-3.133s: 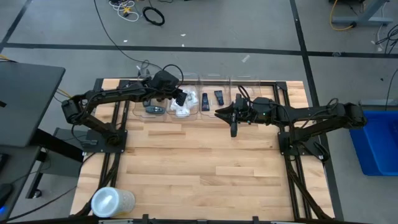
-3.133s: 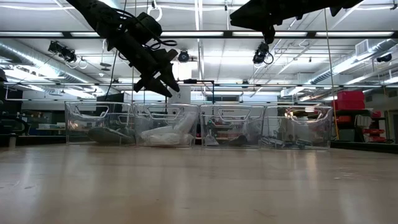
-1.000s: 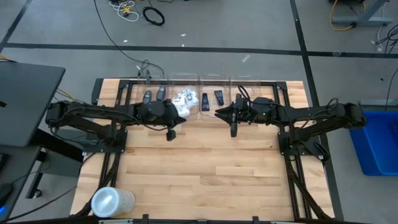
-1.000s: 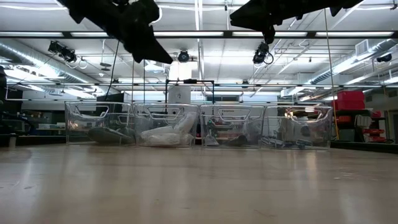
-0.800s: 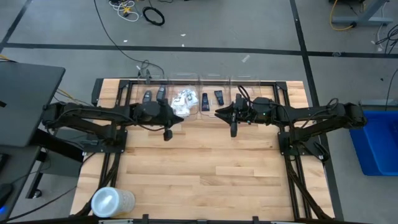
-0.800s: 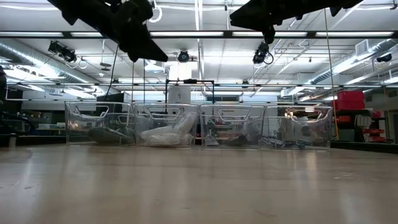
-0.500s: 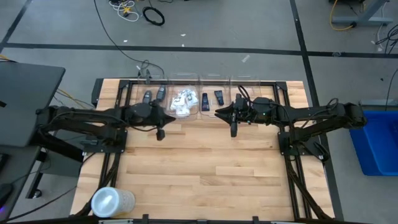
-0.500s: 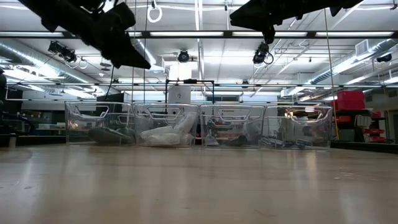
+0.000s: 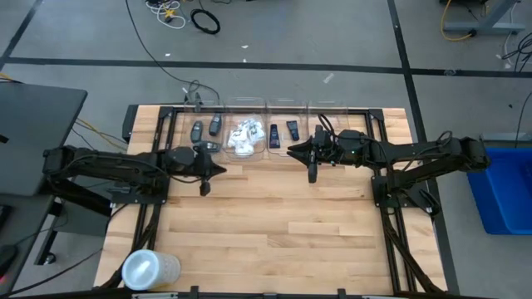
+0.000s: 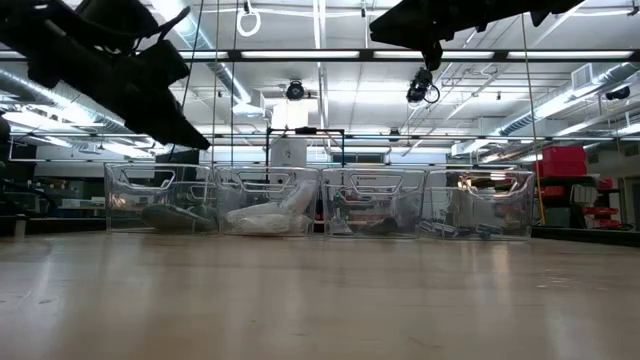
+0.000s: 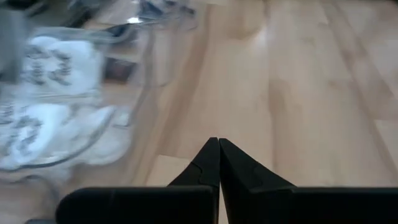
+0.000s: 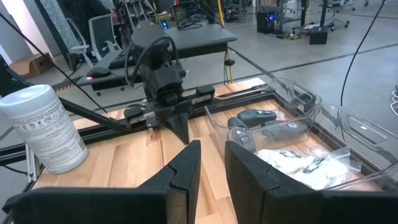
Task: Pick & Place Travel size toiletries
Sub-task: Return to home position
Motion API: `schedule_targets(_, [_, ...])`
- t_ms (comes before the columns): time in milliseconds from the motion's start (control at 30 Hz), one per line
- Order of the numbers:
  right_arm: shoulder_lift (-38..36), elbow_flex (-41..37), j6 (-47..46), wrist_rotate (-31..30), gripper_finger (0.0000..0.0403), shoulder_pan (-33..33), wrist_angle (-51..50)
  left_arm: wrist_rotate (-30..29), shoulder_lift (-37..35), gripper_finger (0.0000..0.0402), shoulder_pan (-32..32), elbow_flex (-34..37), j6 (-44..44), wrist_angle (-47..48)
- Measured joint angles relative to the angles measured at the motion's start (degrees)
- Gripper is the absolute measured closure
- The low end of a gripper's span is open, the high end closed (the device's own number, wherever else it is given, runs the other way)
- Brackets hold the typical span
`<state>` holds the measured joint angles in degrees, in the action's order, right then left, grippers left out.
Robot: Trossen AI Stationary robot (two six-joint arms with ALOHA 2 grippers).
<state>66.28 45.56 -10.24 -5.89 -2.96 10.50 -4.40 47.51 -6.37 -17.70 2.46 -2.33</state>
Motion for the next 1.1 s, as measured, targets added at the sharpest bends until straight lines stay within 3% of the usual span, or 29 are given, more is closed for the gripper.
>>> schedule_targets(367, [0.00,0.00,0.02,0.00,0.0321,0.00,0.00,9.15,0.00,0.0399,0.00,8.88,-1.42,-16.34])
schedule_targets(600, [0.00,0.00,0.01,0.01,0.0320,-0.02,0.00,10.14,-4.88,0.0399,0.04,14.61,-5.45,-23.30])
schedule_targets(1100, [0.00,0.00,0.17,0.02,0.0321,-0.01,0.00,11.84,-31.54,0.0399,0.15,17.21,-8.07,-9.46])
